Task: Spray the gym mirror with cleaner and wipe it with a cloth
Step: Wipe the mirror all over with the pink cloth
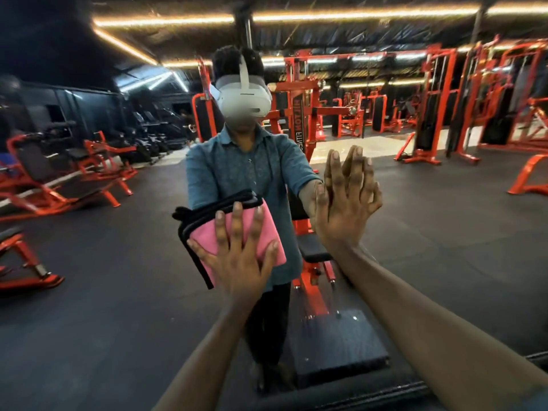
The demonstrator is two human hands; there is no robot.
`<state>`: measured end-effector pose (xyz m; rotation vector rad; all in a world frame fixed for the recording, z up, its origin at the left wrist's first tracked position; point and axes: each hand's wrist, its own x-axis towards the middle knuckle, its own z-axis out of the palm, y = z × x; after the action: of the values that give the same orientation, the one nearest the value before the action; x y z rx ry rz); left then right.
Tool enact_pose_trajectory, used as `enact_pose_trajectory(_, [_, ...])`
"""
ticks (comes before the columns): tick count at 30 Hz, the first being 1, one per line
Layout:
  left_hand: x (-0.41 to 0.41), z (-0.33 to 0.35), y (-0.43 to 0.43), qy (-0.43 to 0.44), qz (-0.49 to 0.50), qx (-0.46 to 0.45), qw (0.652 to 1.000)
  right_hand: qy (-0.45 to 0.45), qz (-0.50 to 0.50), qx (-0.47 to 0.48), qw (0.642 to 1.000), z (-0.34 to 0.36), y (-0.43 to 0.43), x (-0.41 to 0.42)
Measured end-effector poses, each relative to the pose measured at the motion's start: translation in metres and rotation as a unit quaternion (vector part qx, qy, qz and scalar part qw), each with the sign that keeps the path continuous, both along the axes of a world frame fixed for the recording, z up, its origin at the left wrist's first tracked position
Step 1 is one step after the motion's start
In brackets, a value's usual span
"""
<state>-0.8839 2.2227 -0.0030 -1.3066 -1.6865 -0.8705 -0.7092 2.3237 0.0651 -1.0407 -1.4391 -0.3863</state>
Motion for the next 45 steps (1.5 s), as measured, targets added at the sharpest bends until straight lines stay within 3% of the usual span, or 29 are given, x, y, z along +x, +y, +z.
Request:
enact_pose_trajectory(4, [-0.004, 0.042, 0.004, -0.001, -0.004, 0.022, 1.0, -0.01, -0.007, -0.002, 1.0, -0.002, 0.003, 0.0])
enact_pose_trajectory(8, [0.008, 0.099, 0.013, -0.066, 0.032, 0.083, 0.994, -0.019, -0.014, -0.008, 1.0, -0.005, 0.006, 0.0])
enact_pose_trajectory(11, [0.018, 0.065, 0.015, -0.075, 0.034, 0.068, 0.994, -0.019, -0.009, -0.007, 1.0, -0.005, 0.006, 0.001])
enact_pose_trajectory(16, [0.021, -0.032, 0.004, -0.037, -0.022, -0.034, 0.998, -0.027, -0.003, -0.012, 1.0, -0.005, 0.007, 0.001])
enact_pose_trajectory(21, [0.017, 0.053, 0.009, -0.038, -0.015, 0.007, 0.999, -0.023, 0.05, -0.029, 0.998, -0.001, 0.0, 0.007])
enact_pose_trajectory(25, [0.044, 0.119, 0.021, -0.091, 0.014, 0.05, 0.995, -0.013, 0.128, -0.001, 0.992, 0.009, -0.01, 0.043])
enact_pose_trajectory(28, [0.062, 0.088, 0.025, -0.07, -0.001, 0.019, 0.997, 0.019, 0.09, -0.016, 0.996, 0.014, -0.005, 0.074])
enact_pose_trajectory(33, [0.084, 0.009, 0.032, -0.012, -0.05, -0.054, 0.997, -0.007, 0.033, -0.052, 0.998, 0.001, 0.018, 0.12])
enact_pose_trajectory(36, [0.101, 0.029, 0.047, -0.042, -0.025, -0.019, 0.999, -0.011, 0.023, -0.06, 0.998, -0.006, 0.037, 0.142])
enact_pose_trajectory(41, [0.15, 0.119, 0.079, -0.045, -0.002, 0.048, 0.998, -0.011, 0.029, -0.054, 0.998, 0.008, 0.074, 0.187])
enact_pose_trajectory(45, [0.183, 0.082, 0.092, -0.084, 0.017, 0.049, 0.995, -0.012, 0.019, -0.042, 0.999, 0.026, 0.105, 0.231])
